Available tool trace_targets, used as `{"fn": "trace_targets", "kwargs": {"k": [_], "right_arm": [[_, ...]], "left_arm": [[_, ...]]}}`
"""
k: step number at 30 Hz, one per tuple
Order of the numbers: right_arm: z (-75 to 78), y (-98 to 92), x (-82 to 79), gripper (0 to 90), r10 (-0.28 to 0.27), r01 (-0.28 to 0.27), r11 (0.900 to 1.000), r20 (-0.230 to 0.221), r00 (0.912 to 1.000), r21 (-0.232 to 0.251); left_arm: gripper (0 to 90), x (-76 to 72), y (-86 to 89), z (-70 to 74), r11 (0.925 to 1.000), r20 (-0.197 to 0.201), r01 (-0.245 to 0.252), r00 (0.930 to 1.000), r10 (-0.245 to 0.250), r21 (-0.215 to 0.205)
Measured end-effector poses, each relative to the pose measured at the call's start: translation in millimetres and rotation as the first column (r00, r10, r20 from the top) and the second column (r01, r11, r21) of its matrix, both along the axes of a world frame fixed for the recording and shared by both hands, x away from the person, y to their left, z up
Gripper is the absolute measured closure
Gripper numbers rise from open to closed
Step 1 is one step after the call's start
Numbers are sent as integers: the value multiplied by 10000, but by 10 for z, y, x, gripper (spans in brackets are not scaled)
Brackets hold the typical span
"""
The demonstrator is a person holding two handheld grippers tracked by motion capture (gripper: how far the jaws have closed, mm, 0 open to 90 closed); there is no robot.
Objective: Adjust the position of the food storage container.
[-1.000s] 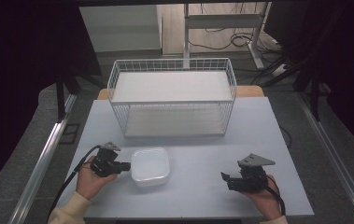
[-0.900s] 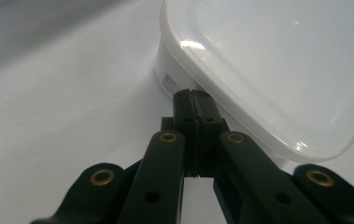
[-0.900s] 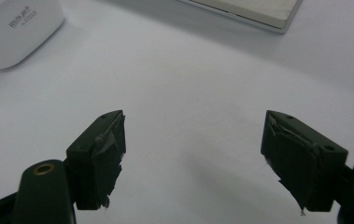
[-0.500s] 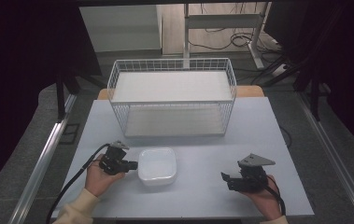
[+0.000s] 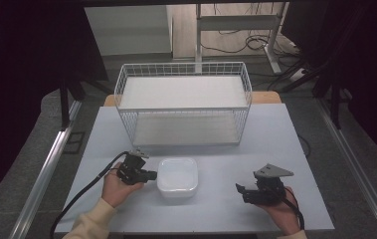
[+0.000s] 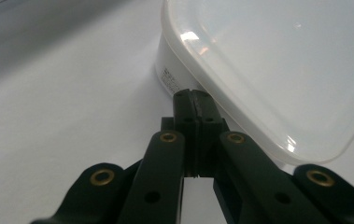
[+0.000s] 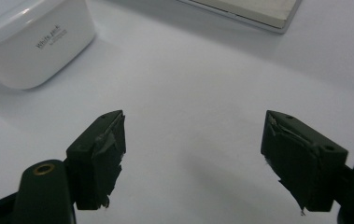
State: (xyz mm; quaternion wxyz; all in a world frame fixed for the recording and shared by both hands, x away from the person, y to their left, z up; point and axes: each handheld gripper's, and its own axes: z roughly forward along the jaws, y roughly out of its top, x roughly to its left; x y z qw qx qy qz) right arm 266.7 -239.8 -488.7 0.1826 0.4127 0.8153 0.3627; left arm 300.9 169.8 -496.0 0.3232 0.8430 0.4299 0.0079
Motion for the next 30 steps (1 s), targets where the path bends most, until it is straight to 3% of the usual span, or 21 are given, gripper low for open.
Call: {"fn": "trace_targets", "kwargs": {"k": [18,24,30], "right_arm": [[-2,3,0,223,40,-40,10000,-25,10000,-8],[0,2,-3,223,37,-37,10000,-6,10000,-6],[1,-14,1,223,-14,14,10000,-3,10000,17]], "left_arm": [[900,33,-253,-7,9993,-53,300,9995,-301,-207],[900,32,-267,-2,9991,-61,378,9993,-379,-202],[900,8,-220,66,9991,193,346,9992,-341,-245]]}}
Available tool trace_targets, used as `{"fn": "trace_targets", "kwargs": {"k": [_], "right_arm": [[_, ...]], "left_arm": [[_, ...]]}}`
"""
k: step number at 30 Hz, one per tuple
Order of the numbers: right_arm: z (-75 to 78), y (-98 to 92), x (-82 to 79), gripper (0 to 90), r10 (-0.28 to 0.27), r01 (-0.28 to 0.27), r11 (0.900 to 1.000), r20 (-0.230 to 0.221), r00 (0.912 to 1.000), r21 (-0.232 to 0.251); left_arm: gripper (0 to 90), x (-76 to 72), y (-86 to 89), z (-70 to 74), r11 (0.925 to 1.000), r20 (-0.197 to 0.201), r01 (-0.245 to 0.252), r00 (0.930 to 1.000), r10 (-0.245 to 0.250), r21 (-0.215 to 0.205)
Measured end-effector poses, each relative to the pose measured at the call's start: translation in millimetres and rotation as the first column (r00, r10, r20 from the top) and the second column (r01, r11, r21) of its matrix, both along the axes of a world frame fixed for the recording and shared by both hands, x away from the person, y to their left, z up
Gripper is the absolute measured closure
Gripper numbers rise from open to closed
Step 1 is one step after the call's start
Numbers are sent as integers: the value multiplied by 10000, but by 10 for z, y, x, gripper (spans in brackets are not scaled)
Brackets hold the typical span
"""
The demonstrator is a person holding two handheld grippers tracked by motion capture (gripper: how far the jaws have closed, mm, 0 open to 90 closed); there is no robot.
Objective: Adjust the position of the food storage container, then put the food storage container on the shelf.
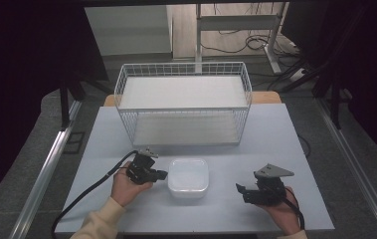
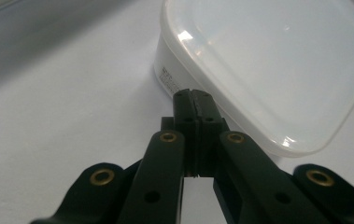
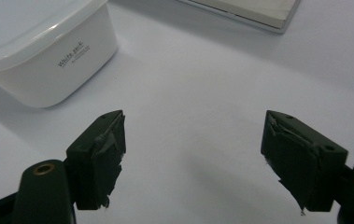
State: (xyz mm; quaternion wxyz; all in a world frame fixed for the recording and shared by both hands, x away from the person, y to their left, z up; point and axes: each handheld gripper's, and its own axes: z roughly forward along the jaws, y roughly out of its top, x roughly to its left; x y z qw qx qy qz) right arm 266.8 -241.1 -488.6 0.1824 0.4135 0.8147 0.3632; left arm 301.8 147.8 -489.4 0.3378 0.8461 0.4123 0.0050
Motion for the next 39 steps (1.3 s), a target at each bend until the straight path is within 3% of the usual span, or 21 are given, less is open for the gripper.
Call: {"fn": "trace_targets", "kwargs": {"k": [4,11,13,14,15,18,21,24,27,30,35,39], "right_arm": [[7,-5,-4,223,-23,23,10000,22,10000,18],[24,-16,-6,223,-99,98,9996,50,9999,268],[33,-7,-6,226,-151,151,9987,-4,9999,496],[48,3,-19,236,-80,80,9980,0,10000,630],[48,3,-19,236,-80,80,9980,0,10000,630],[72,29,-42,237,94,-97,9970,50,9999,767],[70,54,-50,237,307,-314,9968,105,9995,734],[60,66,-50,236,442,-450,9968,141,9989,658],[57,63,-41,236,392,-398,9965,94,9992,736],[63,65,-40,236,360,-361,9950,21,9993,936],[105,93,-35,237,396,-380,9888,-82,9992,1443],[187,148,-25,247,462,-395,9757,-261,9986,2155]], "left_arm": [[900,-69,47,48,10000,297,-42,9996,42,-15],[836,-310,264,120,9979,846,-382,9955,425,-522],[739,-375,320,139,9963,1000,-574,9929,637,-644],[618,-402,346,144,9948,998,-644,9924,721,-784],[618,-428,372,148,9934,970,-711,9921,798,-905],[458,-486,439,175,9871,1043,-1103,9870,1226,-1164],[372,-539,473,226,9810,1255,-1272,9813,1460,-1465],[345,-578,493,261,9741,1384,-1371,9769,1630,-1801],[329,-596,479,246,9745,1466,-1413,9749,1676,-1741],[322,-598,446,220,9756,1404,-1338,9772,1591,-1741],[312,-598,415,199,9730,1290,-1341,9787,1598,-1877],[301,-581,392,227,9625,1126,-1543,9767,1827,-2230]]}}
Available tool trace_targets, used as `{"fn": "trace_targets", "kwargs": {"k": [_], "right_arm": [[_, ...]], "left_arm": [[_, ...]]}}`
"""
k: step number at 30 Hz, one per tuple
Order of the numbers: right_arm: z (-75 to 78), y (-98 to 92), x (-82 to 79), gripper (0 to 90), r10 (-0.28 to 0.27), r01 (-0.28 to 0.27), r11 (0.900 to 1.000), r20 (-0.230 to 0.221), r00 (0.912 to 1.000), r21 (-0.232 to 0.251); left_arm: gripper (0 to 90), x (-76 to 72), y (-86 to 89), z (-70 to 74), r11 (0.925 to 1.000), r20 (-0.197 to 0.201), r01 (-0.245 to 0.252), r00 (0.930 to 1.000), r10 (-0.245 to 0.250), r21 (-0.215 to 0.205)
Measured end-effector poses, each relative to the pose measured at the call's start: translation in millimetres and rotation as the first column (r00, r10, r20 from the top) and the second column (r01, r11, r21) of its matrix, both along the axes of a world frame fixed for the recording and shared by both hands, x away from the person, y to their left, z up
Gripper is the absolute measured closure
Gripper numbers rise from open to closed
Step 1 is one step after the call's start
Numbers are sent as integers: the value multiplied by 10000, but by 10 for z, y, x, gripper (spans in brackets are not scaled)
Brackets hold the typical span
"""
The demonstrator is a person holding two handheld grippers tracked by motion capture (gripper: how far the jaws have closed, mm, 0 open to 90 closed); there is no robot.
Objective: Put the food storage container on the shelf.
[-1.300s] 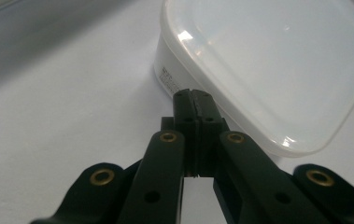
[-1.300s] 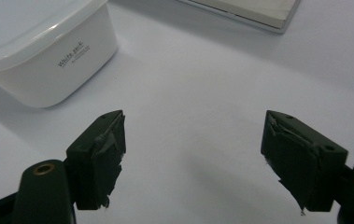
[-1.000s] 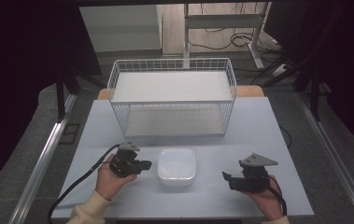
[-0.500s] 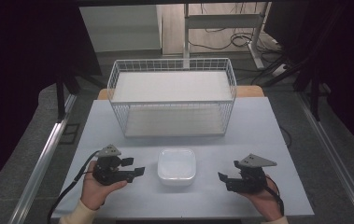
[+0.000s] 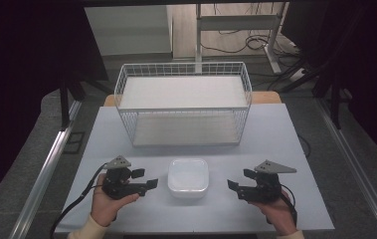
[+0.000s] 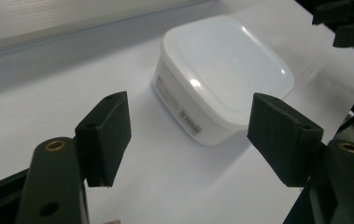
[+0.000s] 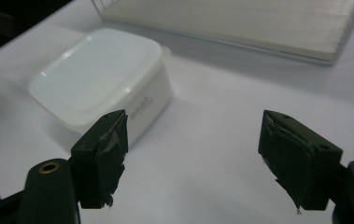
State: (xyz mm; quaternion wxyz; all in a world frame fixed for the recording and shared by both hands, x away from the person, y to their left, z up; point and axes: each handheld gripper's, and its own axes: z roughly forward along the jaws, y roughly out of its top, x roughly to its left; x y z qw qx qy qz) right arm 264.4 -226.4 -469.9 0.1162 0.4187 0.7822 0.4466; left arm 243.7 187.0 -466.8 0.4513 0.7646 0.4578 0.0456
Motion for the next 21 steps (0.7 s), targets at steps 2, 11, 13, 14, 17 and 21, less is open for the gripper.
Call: {"fn": "trace_targets", "kwargs": {"k": [2,11,13,14,17,21], "right_arm": [[51,56,9,262,33,-31,9997,-103,9999,236],[192,360,187,314,131,-32,9951,-990,9950,992],[211,455,222,318,320,-206,9941,-1058,9939,1069],[216,499,238,320,406,-283,9935,-1112,9930,1099],[194,613,278,323,612,-458,9915,-1254,9902,1217],[83,674,322,323,727,-542,9920,-1645,9837,1141]], "left_arm": [[301,17,-6,16,9994,-83,89,9999,-92,-322],[303,238,-62,106,9960,-689,115,9975,-177,-887],[304,296,-81,110,9917,-963,245,9947,-369,-1262],[304,325,-85,101,9901,-1099,207,9933,-362,-1389],[312,383,-108,45,9866,-1372,98,9900,-325,-1628],[321,432,-172,-59,9844,-1833,306,9811,-628,-1734]]}}
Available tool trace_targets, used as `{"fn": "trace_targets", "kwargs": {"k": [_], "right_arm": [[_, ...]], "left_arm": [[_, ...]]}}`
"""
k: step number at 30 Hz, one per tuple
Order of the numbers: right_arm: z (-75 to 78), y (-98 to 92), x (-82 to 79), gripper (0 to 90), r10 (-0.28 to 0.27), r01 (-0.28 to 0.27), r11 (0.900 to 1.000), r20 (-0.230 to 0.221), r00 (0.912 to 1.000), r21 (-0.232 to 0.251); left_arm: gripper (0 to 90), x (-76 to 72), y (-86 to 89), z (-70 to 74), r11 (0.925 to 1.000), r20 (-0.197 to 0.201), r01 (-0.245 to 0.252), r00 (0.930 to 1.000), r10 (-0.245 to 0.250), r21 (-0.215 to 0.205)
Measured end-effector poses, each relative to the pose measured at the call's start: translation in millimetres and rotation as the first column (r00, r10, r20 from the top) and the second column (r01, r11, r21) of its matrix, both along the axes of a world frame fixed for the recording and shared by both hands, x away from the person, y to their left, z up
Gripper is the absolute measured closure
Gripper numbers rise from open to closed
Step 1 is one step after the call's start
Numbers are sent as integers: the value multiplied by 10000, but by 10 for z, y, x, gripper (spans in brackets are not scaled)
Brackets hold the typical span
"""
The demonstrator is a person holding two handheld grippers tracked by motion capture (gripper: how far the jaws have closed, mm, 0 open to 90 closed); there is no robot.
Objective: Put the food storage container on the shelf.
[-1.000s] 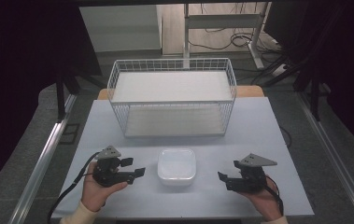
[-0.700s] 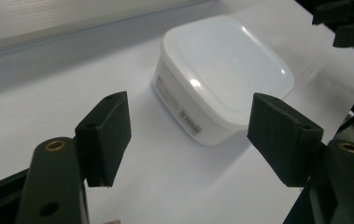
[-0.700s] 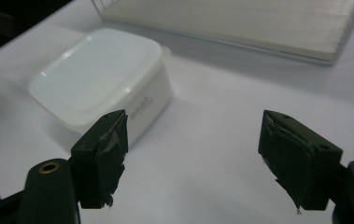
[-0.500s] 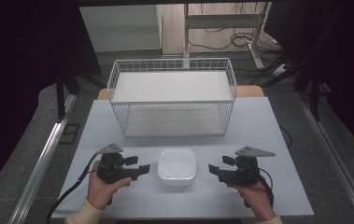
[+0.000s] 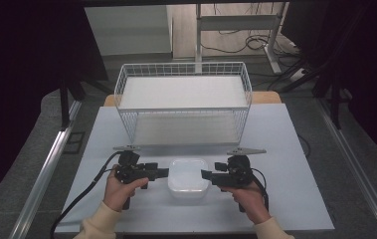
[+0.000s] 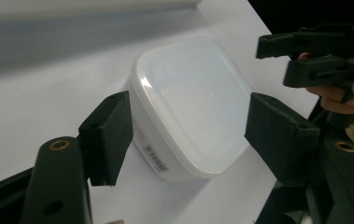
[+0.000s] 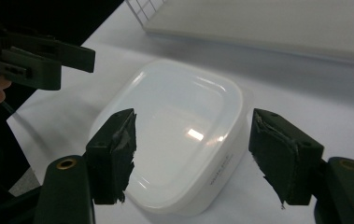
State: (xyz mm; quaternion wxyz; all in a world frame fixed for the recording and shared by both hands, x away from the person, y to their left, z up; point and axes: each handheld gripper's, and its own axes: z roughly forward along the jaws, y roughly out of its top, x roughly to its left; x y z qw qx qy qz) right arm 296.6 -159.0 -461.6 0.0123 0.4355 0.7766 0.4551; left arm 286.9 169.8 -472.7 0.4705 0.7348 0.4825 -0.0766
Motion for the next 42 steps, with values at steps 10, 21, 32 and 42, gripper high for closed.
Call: {"fn": "trace_targets", "kwargs": {"k": [10,21,32,42], "right_arm": [[-211,-15,64,343,-120,190,9984,-1302,9914,525],[-307,2,91,365,-23,175,9969,-1949,9808,767],[-365,-22,109,462,90,263,9906,-2555,9668,1346],[-354,-128,78,695,-111,591,9845,-2772,9607,1653]], "left_arm": [[346,105,-48,-192,9991,-810,-217,9965,187,-370],[394,175,-47,-342,9969,-1447,-90,9895,-24,-777],[515,131,-104,-377,9946,-1787,69,9836,-254,-1034],[682,6,-91,-321,9956,-1530,-234,9882,93,-906]]}}
